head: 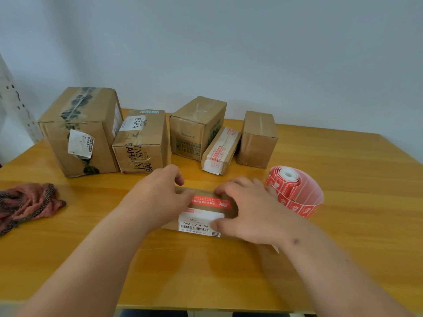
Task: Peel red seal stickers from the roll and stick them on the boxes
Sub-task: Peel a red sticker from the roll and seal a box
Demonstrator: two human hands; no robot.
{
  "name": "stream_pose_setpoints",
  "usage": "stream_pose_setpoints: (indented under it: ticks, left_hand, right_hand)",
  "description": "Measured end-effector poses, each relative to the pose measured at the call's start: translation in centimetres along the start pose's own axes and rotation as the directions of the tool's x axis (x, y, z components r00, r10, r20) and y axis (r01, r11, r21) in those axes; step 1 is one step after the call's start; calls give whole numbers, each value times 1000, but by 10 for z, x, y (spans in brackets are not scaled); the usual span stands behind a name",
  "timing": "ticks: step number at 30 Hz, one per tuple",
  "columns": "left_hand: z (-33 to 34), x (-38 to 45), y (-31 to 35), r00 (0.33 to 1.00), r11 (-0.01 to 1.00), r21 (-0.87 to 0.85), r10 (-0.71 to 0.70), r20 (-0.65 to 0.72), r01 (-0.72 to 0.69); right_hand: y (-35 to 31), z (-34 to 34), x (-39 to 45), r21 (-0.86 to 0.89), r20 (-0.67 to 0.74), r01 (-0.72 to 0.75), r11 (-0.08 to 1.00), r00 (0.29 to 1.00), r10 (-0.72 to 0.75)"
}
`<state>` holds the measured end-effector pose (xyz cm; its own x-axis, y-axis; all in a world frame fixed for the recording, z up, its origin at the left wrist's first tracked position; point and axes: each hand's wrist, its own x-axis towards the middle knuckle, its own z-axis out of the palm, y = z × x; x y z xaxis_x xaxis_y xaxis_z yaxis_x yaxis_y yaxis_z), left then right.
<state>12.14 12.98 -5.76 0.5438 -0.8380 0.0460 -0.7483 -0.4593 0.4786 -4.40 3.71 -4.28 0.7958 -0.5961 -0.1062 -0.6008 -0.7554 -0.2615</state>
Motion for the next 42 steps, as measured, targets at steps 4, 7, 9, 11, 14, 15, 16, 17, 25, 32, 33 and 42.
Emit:
stream_pose_setpoints:
  ticks: [4,7,9,11,14,15,16,17,25,32,33,42]
  left_hand:
    - [-1,1,-2,1000,1000,-1,12,-4,-12]
    - [-2,0,-1,999,999,-4,37,-26,-37]
    - [-3,0,1,998,999,-8,44,-41,-45]
    - [-1,0,2,997,999,-8,52,-54,-53]
    - [2,0,3,997,998,-7,63,-35,-64]
    - [3,-1,4,997,997,-7,72,-23,-72]
    - [4,-1,5,996,996,-10,84,-12,-84]
    - [5,-2,7,995,995,-13,99,-6,-99]
    - [12,0,20,992,991,-34,130,10,-129]
    - [0,7,36,923,935,-259,142,-357,-244]
    - [-3,10,40,913,920,-290,140,-384,-263]
    - [-7,42,97,922,869,-354,244,-301,-346]
  right_hand:
    - [-2,2,0,16,-2,35,999,999,-35]
    - [-3,6,1,-9,-70,42,999,997,-43]
    - [-5,10,2,-20,-114,38,999,993,-40]
    - [-7,13,3,-28,-143,35,999,989,-38]
    - [-7,16,3,-23,-161,14,1000,987,-17]
    - [-6,17,3,-23,-166,2,1000,986,-6]
    - [-5,17,3,-26,-170,-9,1000,985,5]
    - [-4,17,3,-32,-174,-19,999,985,13]
    - [1,13,-1,-43,-203,-31,999,979,22]
    - [6,-9,1,183,-330,-3,983,942,64]
    - [7,-15,3,216,-353,-3,976,932,81]
    - [41,-72,14,372,-516,-53,927,819,253]
